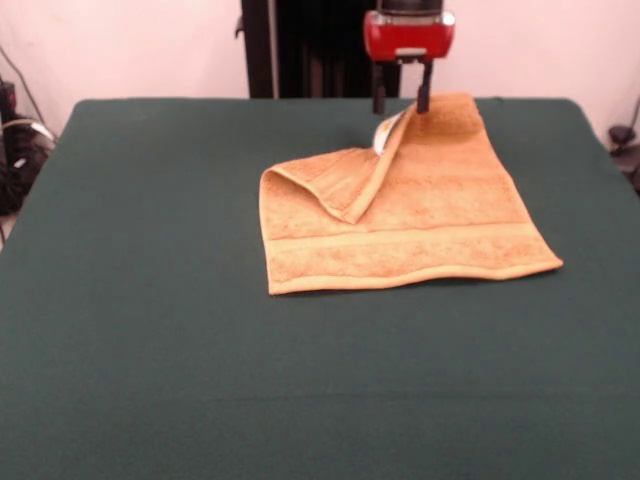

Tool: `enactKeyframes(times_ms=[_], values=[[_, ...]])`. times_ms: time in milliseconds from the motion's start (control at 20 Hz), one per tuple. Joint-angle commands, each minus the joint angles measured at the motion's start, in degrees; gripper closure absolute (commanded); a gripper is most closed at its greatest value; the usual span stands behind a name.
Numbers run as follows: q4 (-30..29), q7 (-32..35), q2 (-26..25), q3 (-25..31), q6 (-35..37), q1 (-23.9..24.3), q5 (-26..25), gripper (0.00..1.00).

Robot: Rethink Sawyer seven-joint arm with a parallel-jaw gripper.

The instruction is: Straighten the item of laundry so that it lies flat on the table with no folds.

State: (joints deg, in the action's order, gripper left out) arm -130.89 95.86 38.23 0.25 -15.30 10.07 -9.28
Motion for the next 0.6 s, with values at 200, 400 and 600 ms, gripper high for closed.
enactKeyframes(times_ms=[200, 400, 600], values=[[2.6, 12.6, -0.3, 6.1, 1.2, 0.6, 2.1, 0.0], [6.2, 12.0, -5.3, 6.7, -0.8, 0.7, 1.6, 0.0], [8.3, 12.3, -7.8, 6.2, -2.4, -1.5, 3.0, 0.0]])
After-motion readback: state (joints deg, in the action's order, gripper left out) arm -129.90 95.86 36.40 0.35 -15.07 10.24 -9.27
